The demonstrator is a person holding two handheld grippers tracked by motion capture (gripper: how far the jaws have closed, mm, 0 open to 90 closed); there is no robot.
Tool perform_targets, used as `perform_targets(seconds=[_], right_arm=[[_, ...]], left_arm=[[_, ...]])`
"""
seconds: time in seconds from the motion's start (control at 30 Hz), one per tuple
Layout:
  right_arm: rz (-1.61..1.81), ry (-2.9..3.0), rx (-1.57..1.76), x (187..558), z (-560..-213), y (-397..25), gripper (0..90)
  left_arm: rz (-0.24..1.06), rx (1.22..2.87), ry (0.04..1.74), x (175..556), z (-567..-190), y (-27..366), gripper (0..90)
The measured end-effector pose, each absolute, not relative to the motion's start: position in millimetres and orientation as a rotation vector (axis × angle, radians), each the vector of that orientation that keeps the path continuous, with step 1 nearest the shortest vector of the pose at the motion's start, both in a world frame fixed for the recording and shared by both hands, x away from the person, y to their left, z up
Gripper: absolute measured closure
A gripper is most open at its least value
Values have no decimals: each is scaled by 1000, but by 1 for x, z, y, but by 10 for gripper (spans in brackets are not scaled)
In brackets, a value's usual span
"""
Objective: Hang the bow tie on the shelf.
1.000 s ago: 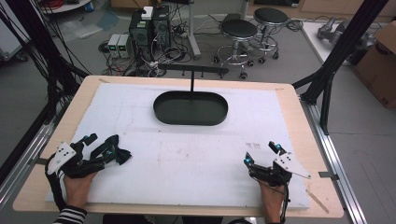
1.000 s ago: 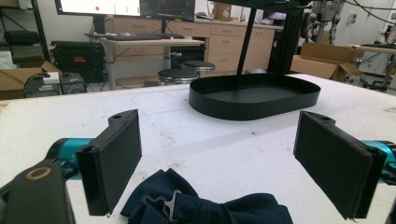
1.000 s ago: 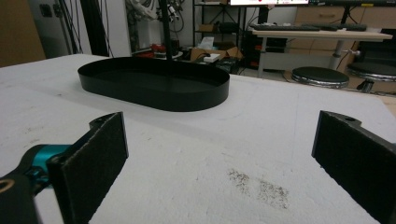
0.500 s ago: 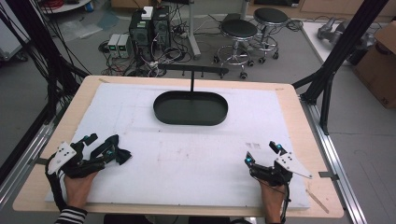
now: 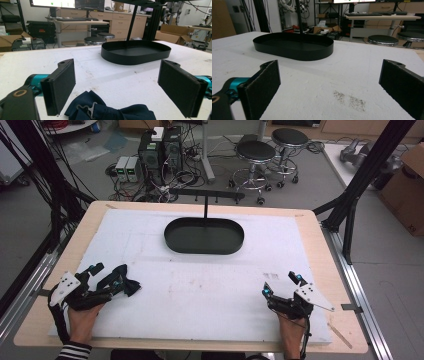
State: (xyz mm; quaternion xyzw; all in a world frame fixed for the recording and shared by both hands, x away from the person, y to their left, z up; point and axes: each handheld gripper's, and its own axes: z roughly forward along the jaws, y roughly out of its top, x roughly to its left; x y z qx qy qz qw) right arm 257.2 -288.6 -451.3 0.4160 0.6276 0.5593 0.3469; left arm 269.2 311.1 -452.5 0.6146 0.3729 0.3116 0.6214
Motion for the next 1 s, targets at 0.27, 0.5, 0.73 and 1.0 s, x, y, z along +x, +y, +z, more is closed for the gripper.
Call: perform_targets(seconds=[0.27,0.5,0.73,1.0], right_arm=[[1454,1632,1085,257,-451,-288,25],[1453,1636,1087,258,-451,-289,25],[1453,1634,1087,258,-451,-288,25],[1455,1621,1090,257,-451,-289,25]], left_arm=[[705,1489,856,268,-441,313,146],[701,1631,803,265,-419,302,146],[643,1690,834,264,-416,302,151],[526,1902,841,270,-411,301,194]])
